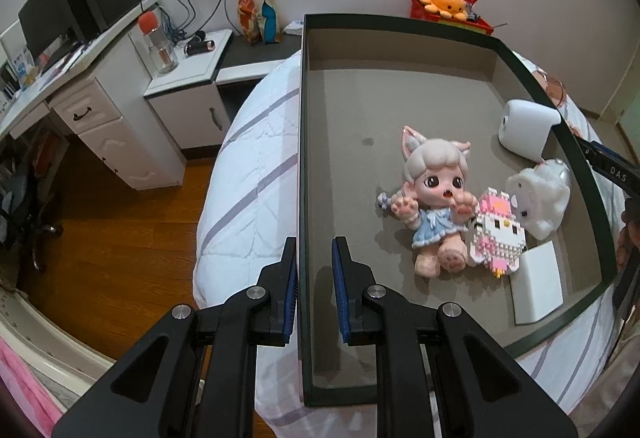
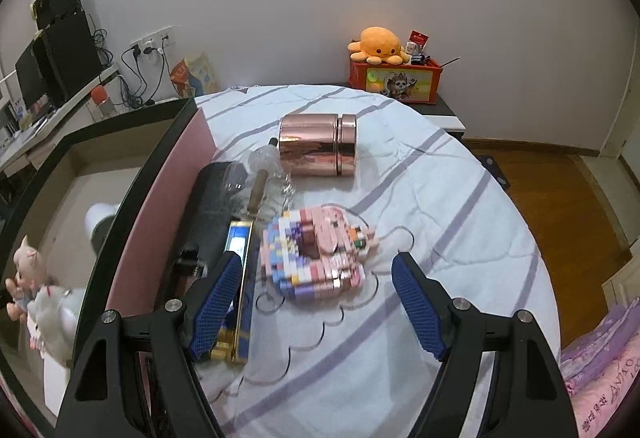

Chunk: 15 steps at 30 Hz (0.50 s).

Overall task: Organize rigid objects
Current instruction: 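Move the right tool to the pink block figure and grasp it, then carry the pink block figure into the tray box and release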

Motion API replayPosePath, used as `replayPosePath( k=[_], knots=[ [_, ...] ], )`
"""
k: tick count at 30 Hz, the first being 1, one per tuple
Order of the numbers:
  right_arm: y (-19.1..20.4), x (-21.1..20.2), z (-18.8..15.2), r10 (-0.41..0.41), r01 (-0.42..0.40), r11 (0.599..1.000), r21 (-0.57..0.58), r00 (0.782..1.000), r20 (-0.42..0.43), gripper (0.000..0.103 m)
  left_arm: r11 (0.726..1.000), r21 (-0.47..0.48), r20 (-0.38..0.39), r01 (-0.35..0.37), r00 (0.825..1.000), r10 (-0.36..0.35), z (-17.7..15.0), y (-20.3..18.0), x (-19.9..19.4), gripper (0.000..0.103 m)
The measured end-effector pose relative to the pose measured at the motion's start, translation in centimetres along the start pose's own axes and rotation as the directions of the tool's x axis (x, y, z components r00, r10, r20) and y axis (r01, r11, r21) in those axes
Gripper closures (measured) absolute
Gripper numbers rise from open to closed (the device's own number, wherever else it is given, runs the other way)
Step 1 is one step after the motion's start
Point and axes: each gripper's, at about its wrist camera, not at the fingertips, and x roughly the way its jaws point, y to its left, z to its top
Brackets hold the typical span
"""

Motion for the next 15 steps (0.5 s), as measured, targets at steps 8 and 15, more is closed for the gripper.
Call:
replayPosePath(
  k=[8, 15],
  knots=[
    [-1.2, 1.3, 0.7, 0.007, -0.006, 0.999, 0.04, 1.0, -0.03, 0.024, 1.0, 0.002, -0.003, -0.007, 1.0, 0.007, 0.6, -0.1, 0.4, 0.088],
    [-1.0, 2.2, 0.5, 0.046, -0.045, 0.999, 0.017, 0.998, -0.042, 0.035, 1.0, -0.004, -0.007, -0.011, 1.0, 0.011, 0.8, -0.1, 0.7, 0.088]
  ],
)
